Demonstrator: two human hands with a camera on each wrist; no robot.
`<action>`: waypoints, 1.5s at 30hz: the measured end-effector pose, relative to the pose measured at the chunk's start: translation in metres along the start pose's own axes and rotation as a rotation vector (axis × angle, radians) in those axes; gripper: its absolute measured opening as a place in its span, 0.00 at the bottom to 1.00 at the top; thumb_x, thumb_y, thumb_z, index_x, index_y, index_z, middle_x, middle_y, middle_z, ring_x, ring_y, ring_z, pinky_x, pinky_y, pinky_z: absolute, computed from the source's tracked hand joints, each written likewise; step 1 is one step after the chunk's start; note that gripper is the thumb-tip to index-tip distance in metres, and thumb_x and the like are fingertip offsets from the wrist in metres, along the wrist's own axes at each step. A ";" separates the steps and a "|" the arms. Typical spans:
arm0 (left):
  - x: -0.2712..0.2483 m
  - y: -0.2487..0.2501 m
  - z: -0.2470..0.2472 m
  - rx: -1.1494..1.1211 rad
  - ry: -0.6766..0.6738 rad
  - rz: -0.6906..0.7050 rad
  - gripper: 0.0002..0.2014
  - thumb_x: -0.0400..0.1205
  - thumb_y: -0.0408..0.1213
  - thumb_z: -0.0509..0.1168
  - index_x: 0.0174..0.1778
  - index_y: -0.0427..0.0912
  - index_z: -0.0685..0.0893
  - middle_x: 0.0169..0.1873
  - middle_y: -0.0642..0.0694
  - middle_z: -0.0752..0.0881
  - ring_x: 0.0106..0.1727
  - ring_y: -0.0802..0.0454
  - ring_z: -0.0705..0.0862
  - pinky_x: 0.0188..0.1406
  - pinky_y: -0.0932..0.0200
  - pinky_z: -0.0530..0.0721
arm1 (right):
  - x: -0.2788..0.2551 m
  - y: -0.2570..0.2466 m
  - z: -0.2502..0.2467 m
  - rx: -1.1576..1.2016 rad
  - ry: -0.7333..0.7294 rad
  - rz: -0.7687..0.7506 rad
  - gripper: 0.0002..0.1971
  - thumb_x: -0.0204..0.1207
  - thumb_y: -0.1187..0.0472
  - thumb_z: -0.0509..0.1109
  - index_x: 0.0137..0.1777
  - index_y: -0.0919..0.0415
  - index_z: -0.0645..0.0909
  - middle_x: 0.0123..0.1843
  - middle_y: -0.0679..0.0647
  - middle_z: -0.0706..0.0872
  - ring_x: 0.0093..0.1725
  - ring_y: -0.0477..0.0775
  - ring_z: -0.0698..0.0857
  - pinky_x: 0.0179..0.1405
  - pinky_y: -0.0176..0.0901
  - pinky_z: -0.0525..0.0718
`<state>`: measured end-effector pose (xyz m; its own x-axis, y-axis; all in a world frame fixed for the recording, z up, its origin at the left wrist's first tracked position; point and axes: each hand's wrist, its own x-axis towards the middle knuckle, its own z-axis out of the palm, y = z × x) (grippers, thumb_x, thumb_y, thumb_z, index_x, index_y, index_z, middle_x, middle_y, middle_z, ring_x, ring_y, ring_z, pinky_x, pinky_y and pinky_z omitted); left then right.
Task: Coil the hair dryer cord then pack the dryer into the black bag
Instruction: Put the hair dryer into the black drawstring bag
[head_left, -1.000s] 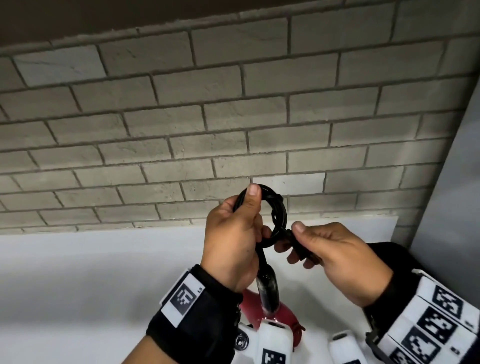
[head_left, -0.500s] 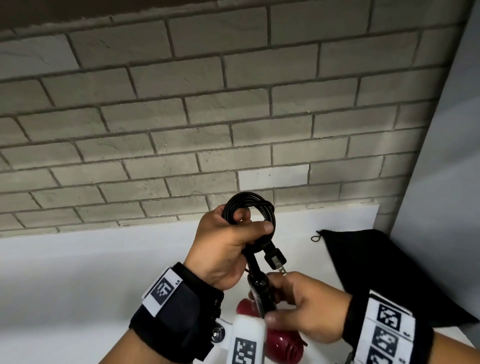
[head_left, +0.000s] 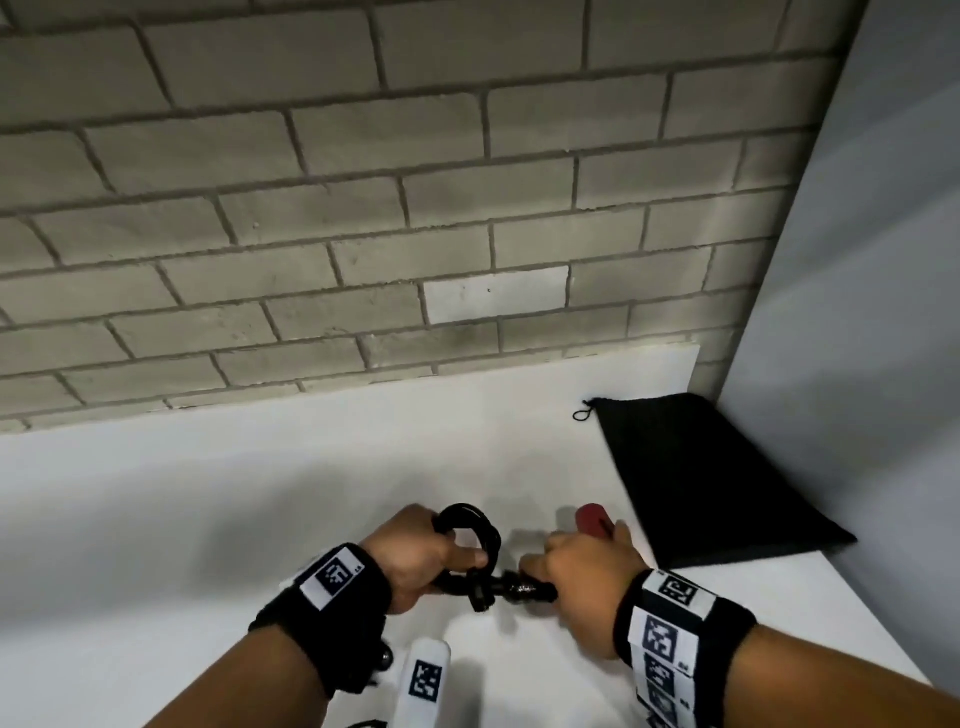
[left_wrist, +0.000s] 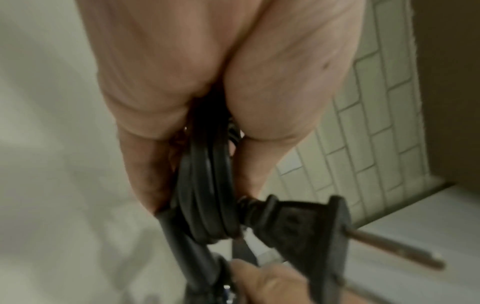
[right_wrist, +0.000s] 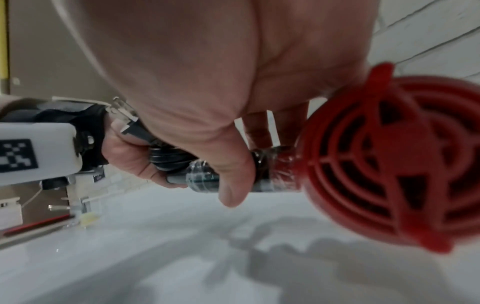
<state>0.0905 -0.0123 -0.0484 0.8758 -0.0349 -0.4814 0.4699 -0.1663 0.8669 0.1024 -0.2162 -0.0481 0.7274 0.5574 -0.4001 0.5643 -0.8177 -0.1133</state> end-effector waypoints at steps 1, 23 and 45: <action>0.001 -0.005 0.004 0.025 -0.055 -0.025 0.01 0.75 0.19 0.71 0.40 0.25 0.85 0.23 0.40 0.81 0.33 0.35 0.88 0.41 0.47 0.87 | 0.000 -0.001 0.005 -0.036 -0.007 0.007 0.25 0.70 0.70 0.63 0.64 0.44 0.77 0.63 0.52 0.79 0.67 0.63 0.77 0.69 0.84 0.58; 0.051 -0.049 -0.002 0.727 0.003 0.021 0.20 0.64 0.52 0.76 0.50 0.51 0.88 0.44 0.54 0.89 0.46 0.57 0.86 0.42 0.63 0.78 | 0.025 0.011 0.033 -0.215 -0.052 0.004 0.18 0.74 0.66 0.64 0.63 0.51 0.81 0.59 0.56 0.81 0.66 0.66 0.77 0.72 0.87 0.48; 0.033 -0.018 -0.012 0.611 0.146 0.222 0.19 0.72 0.50 0.74 0.57 0.49 0.87 0.55 0.51 0.88 0.57 0.56 0.85 0.62 0.51 0.81 | 0.096 0.148 0.011 -0.167 -0.001 0.465 0.09 0.75 0.61 0.67 0.52 0.64 0.84 0.57 0.61 0.89 0.56 0.62 0.88 0.53 0.48 0.87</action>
<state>0.1121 0.0014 -0.0784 0.9707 -0.0055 -0.2404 0.1679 -0.7004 0.6937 0.2510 -0.2851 -0.1132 0.9168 0.1390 -0.3744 0.2351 -0.9457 0.2246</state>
